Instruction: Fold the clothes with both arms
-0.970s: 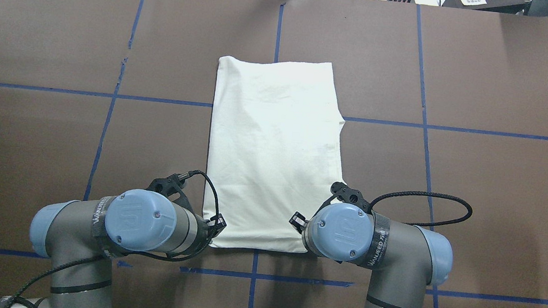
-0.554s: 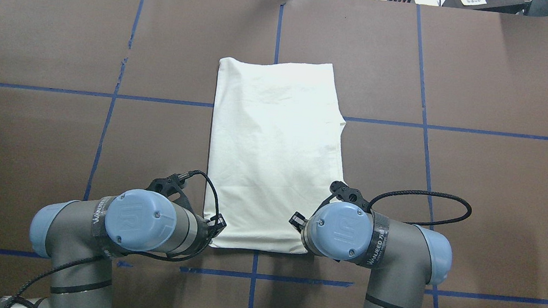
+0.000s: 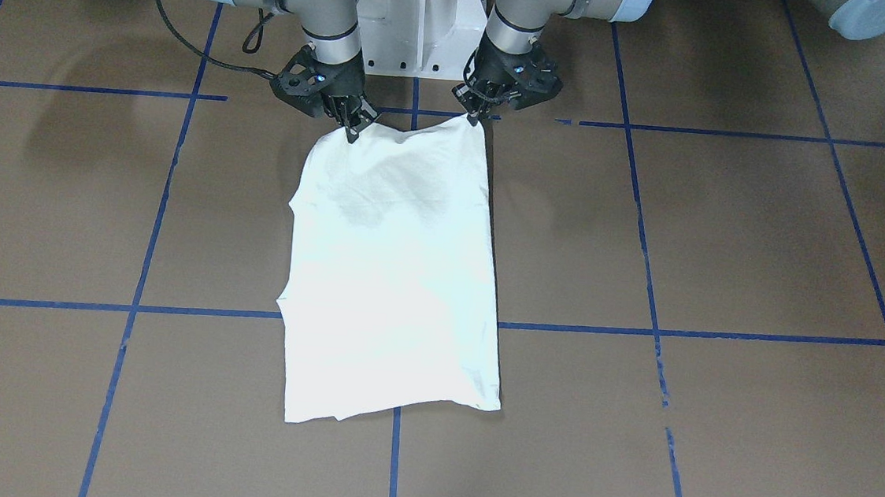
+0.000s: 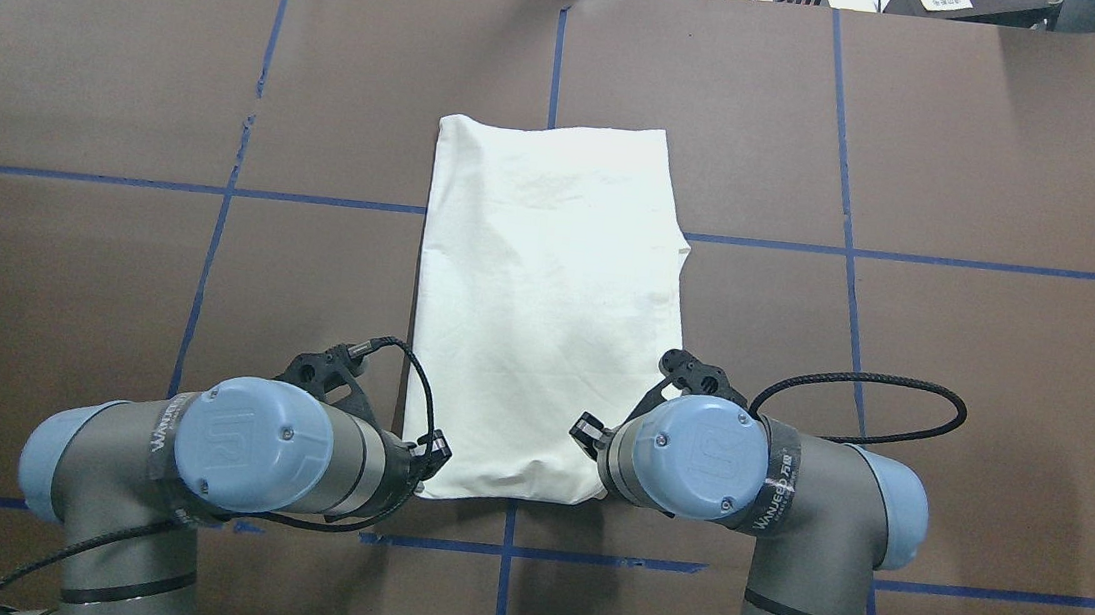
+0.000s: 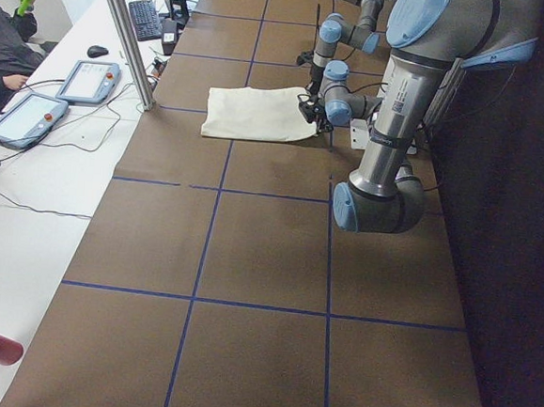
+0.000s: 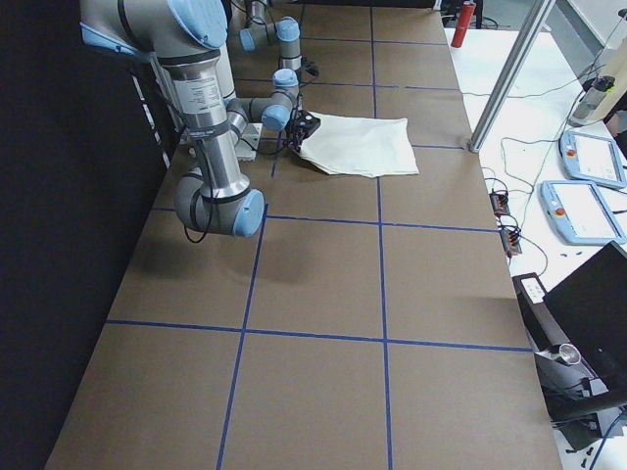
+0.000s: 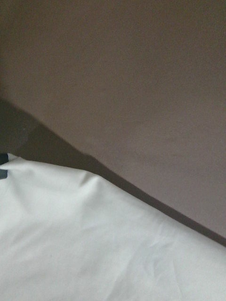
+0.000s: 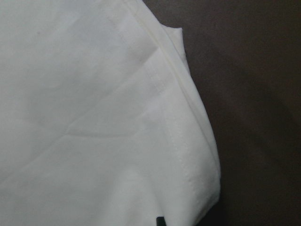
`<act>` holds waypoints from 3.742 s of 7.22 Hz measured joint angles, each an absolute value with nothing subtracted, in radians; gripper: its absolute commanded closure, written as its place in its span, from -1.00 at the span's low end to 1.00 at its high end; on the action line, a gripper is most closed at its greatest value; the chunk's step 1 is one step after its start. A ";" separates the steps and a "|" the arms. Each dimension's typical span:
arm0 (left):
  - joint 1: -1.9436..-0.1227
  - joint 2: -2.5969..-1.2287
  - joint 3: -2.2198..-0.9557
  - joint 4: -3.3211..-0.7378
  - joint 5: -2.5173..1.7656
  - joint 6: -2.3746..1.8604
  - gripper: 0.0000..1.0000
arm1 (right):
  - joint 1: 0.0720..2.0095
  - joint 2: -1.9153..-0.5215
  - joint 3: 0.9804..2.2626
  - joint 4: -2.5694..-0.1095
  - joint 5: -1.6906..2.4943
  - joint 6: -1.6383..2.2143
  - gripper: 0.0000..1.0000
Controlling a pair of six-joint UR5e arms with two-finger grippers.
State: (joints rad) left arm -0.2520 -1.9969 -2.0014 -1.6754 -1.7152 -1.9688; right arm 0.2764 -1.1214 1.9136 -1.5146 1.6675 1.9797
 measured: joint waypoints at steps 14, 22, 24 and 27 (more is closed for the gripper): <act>-0.646 -2.154 -1.811 -1.662 -1.828 -1.659 -0.82 | 0.634 -0.775 1.441 -1.287 1.960 1.855 -0.98; -0.704 -2.112 -1.593 -2.078 -1.797 -1.514 -1.00 | 0.819 -0.730 1.264 -1.208 2.074 1.567 -1.00; -0.671 -2.073 -1.536 -2.345 -1.799 -1.611 -1.00 | 0.879 -0.773 1.318 -1.215 2.122 1.506 -1.00; -0.634 -2.073 -1.372 -2.656 -1.855 -1.695 -1.00 | 0.940 -0.820 1.407 -1.292 2.173 1.428 -1.00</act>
State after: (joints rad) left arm -0.6341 -2.0728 -1.3724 -2.6559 -1.8548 -1.6950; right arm 0.9396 -0.8199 1.4069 -1.2918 2.1728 1.4279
